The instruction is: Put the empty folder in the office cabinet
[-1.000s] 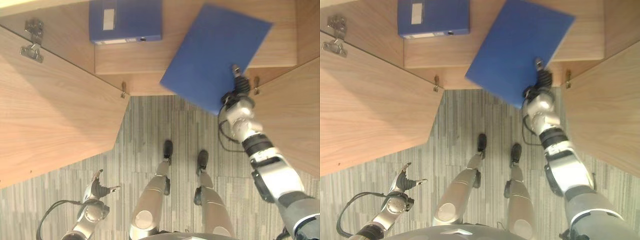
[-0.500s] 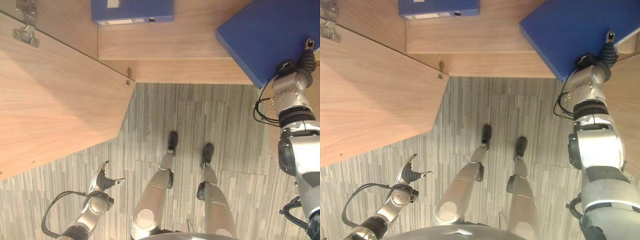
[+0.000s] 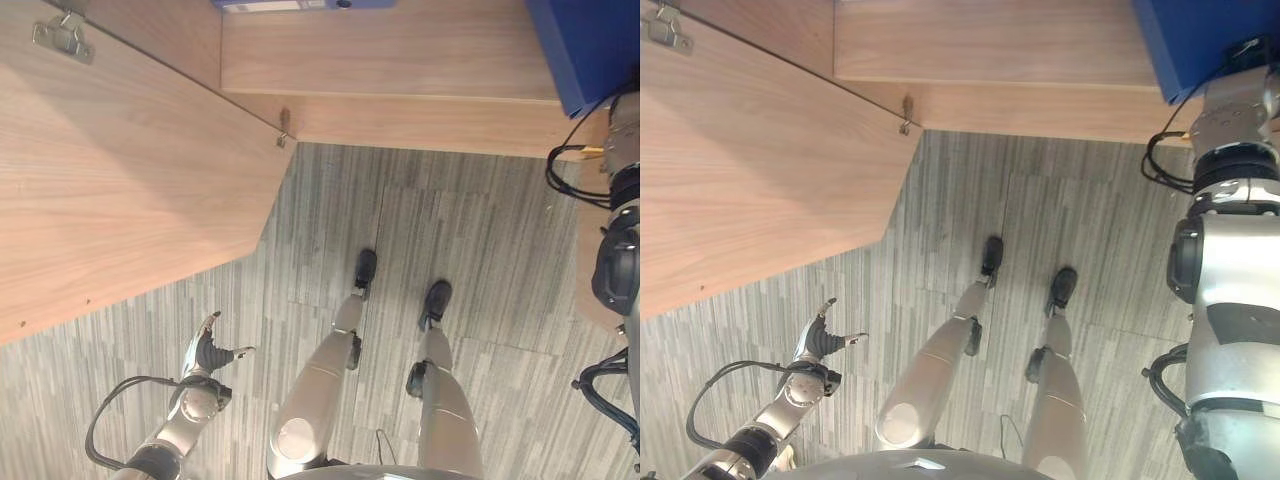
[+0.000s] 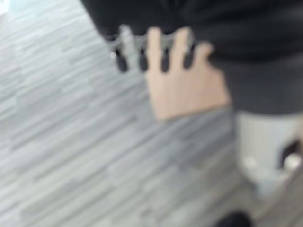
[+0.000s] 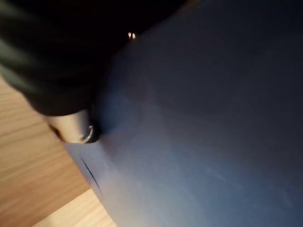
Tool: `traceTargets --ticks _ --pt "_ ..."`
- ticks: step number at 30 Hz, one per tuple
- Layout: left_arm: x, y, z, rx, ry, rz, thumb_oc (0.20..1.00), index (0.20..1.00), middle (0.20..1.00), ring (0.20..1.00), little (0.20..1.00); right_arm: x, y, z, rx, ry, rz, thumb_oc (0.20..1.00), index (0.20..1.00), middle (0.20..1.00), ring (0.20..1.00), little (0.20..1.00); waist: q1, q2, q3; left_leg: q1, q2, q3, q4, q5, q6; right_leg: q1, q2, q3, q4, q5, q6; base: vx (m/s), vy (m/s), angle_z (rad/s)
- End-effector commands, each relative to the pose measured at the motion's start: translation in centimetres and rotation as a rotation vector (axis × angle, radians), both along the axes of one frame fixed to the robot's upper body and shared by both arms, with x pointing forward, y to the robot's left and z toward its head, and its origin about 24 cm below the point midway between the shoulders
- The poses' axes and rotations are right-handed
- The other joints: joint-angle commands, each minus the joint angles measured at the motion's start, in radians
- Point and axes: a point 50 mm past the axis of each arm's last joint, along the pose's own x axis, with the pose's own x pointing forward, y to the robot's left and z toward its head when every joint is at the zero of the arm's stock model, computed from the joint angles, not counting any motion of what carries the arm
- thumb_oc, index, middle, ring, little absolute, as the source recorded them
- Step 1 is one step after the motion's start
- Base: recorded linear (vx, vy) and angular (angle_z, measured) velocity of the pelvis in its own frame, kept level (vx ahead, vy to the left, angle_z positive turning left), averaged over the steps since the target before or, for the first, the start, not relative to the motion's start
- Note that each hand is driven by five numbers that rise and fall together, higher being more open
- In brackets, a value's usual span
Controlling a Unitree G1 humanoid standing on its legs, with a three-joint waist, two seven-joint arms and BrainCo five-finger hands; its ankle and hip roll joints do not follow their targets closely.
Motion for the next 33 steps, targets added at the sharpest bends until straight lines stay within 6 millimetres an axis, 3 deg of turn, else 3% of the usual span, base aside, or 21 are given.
traceTargets --ticks 1,11,15,22,33 --pt "-1.5 1.3 -0.7 0.048 0.041 0.028 1.000 1.000 1.000 1.000 1.000 -2.8 -3.5 1.7 -0.020 -0.075 -0.190 0.200 0.200 0.200 0.200 0.200 -0.001 -0.036 -0.123 0.010 -0.019 0.009 -0.007 -0.142 -0.080 -0.006 -0.083 0.014 -0.003 -0.036 0.111 0.03 0.029 0.10" --pt "-0.2 1.0 0.1 0.075 -0.032 0.026 1.000 1.000 1.000 1.000 1.000 -3.0 -2.6 2.7 0.125 -0.083 -0.266 0.200 0.200 0.200 0.200 0.200 0.034 -0.033 -0.159 -0.044 -0.041 -0.013 -0.007 -0.140 -0.080 -0.051 -0.097 -0.004 -0.003 -0.042 0.121 0.02 0.008 0.04" --pt "-0.2 1.0 0.5 0.057 -0.060 0.031 1.000 1.000 1.000 1.000 1.000 -3.5 -2.9 4.0 0.059 -0.083 -0.266 0.200 0.200 0.200 0.200 0.200 0.054 -0.035 -0.169 -0.072 -0.045 -0.020 -0.007 -0.136 -0.084 -0.078 -0.105 -0.010 -0.003 -0.041 0.127 0.00 0.008 0.04" --pt "0.1 1.2 3.1 -0.008 -0.156 -0.030 1.000 1.000 1.000 1.000 1.000 -5.1 -4.5 6.9 -0.183 -0.072 -0.248 0.200 0.200 0.200 0.200 0.200 0.086 -0.051 -0.198 -0.140 -0.048 -0.024 -0.007 -0.128 -0.094 -0.141 -0.113 -0.021 -0.003 -0.040 0.137 0.00 -0.001 0.03" --pt "0.1 2.0 4.2 -0.033 -0.178 -0.028 1.000 1.000 1.000 1.000 1.000 -6.0 -5.6 7.3 -0.243 -0.057 -0.271 0.200 0.200 0.200 0.200 0.200 0.094 -0.072 -0.212 -0.165 -0.052 -0.033 -0.007 -0.122 -0.098 -0.158 -0.116 -0.033 -0.003 -0.045 0.140 0.00 -0.006 0.02"
